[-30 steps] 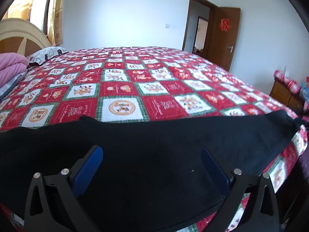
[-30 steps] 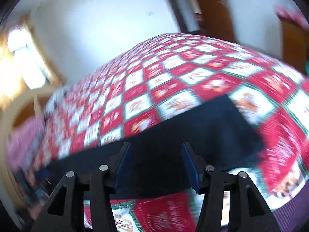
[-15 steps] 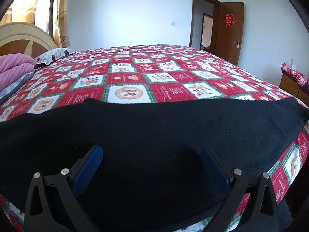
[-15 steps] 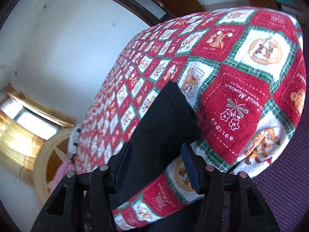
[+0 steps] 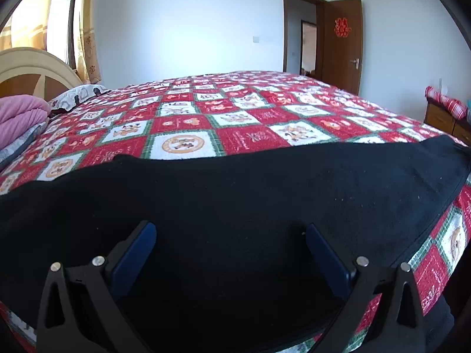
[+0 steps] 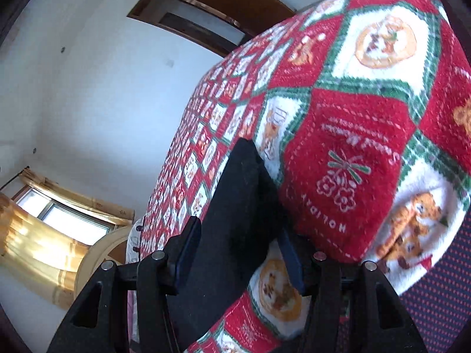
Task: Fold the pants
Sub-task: 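Grasp the end of the folded black pants with the right gripper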
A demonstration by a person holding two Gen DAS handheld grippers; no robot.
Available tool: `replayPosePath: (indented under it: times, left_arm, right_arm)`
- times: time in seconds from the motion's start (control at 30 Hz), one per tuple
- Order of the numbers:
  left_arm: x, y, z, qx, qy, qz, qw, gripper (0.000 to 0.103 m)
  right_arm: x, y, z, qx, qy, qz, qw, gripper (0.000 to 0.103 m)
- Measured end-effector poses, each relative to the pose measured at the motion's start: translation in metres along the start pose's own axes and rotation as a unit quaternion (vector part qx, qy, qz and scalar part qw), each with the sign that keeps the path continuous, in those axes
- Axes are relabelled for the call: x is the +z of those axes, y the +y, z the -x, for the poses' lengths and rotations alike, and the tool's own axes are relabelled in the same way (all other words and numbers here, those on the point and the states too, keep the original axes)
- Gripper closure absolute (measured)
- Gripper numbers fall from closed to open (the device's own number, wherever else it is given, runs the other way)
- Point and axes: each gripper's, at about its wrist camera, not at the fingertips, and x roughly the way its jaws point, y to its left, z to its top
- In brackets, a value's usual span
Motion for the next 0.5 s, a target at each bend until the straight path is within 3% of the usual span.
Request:
replayPosePath:
  times: [0.03, 0.13, 0.23, 0.33, 0.5]
  left_arm:
    - [-0.001, 0.001, 0.0, -0.003, -0.003, 0.001, 1.0, 0.0]
    - [-0.003, 0.001, 0.0, -0.005, -0.011, -0.002, 0.9999, 0.0]
    - [-0.003, 0.0, 0.0, -0.002, -0.01, -0.002, 0.9999, 0.0]
    - [-0.002, 0.0, 0.0, -0.002, -0.009, -0.002, 1.0, 0.0]
    - [0.003, 0.001, 0.0, -0.002, 0.013, 0.01, 0.9999, 0.0]
  right_arm:
    - [0.001, 0.001, 0.001, -0.001, -0.008, 0.007, 1.0, 0.048]
    - [0.002, 0.002, -0.007, -0.017, -0.007, 0.022, 1.0, 0.065]
    - [0.0, 0.003, -0.013, -0.021, -0.007, 0.025, 0.999, 0.069]
    - [0.0, 0.002, -0.016, -0.025, -0.003, 0.029, 0.999, 0.092]
    - [0.006, 0.0, -0.018, -0.024, -0.017, 0.037, 0.999, 0.093]
